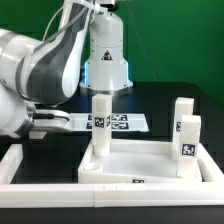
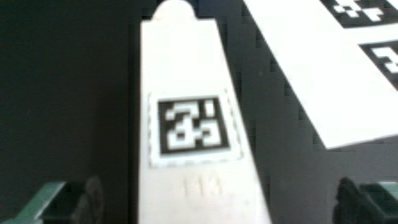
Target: Assemble desk
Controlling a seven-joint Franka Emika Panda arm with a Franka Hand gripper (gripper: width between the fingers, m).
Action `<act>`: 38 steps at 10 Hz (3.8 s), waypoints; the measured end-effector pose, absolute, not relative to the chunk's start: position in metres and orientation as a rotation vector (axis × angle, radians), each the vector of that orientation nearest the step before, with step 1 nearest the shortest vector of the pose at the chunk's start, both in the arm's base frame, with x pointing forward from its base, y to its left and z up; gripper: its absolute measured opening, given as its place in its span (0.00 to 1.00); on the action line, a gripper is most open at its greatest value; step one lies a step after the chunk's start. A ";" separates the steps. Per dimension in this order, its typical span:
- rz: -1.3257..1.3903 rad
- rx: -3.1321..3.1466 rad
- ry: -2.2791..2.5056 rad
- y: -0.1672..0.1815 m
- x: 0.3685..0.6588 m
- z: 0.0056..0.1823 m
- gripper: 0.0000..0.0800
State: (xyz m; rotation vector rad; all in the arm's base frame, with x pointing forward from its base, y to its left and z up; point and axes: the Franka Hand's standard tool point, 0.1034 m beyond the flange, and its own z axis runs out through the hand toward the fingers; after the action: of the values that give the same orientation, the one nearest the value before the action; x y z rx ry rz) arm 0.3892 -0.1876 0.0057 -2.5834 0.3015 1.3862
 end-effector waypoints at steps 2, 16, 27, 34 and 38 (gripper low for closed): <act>1.386 -2.584 0.302 -0.188 0.389 0.005 0.80; 1.248 -2.643 0.281 -0.187 0.433 0.080 0.36; 0.037 -3.071 0.266 -0.199 0.557 0.170 0.36; -0.738 -3.026 0.428 -0.096 0.583 0.178 0.36; -0.697 -3.017 0.451 -0.094 0.581 0.174 0.36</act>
Offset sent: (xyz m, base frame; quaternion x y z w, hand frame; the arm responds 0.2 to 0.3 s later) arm 0.0000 0.0000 0.0000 0.0000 0.0000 0.0000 1.0000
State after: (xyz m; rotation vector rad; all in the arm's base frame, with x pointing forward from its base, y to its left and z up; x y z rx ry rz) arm 0.5808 -0.0936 0.1736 -3.0172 0.4510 -0.6975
